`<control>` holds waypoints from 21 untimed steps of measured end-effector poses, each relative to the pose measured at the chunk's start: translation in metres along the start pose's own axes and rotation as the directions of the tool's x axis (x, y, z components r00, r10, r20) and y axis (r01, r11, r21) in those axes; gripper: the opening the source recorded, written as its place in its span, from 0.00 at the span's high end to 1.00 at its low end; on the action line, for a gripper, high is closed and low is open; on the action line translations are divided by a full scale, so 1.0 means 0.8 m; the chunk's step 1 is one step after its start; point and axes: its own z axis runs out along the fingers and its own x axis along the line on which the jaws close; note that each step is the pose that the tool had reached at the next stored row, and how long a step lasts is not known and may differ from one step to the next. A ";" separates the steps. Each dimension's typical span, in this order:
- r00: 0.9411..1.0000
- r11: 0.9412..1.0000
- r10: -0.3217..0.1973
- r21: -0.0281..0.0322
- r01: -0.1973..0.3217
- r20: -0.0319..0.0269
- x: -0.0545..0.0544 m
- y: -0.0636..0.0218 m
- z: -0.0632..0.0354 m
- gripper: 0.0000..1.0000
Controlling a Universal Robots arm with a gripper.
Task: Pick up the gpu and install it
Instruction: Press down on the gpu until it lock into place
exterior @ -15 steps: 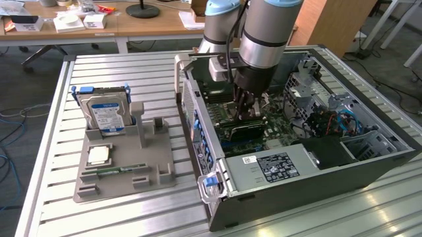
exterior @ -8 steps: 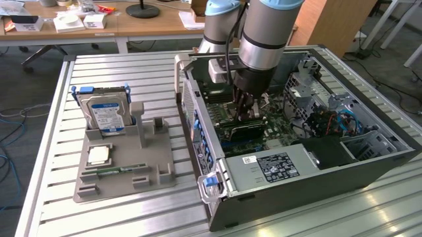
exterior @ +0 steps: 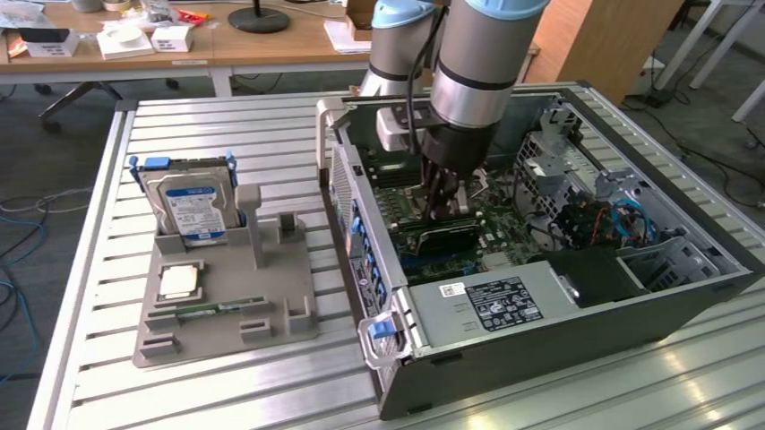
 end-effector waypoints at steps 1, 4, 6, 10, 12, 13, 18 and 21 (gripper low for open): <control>1.000 1.000 0.000 0.000 0.000 0.000 0.000 0.000 0.001 0.90; 1.000 1.000 0.000 0.000 0.000 0.000 -0.001 0.000 0.005 0.90; 1.000 1.000 0.000 0.000 0.000 0.000 -0.001 0.000 0.007 0.90; 1.000 1.000 0.000 0.000 0.000 0.000 -0.001 0.000 0.007 0.90; 1.000 1.000 0.000 0.000 0.000 0.000 -0.001 0.000 0.008 0.90; 1.000 1.000 0.000 0.000 0.000 0.000 -0.001 0.000 0.009 0.90; 1.000 1.000 0.000 0.000 0.000 0.000 -0.001 0.000 0.010 0.90; 1.000 1.000 0.000 0.000 0.000 0.000 -0.001 0.000 0.010 0.90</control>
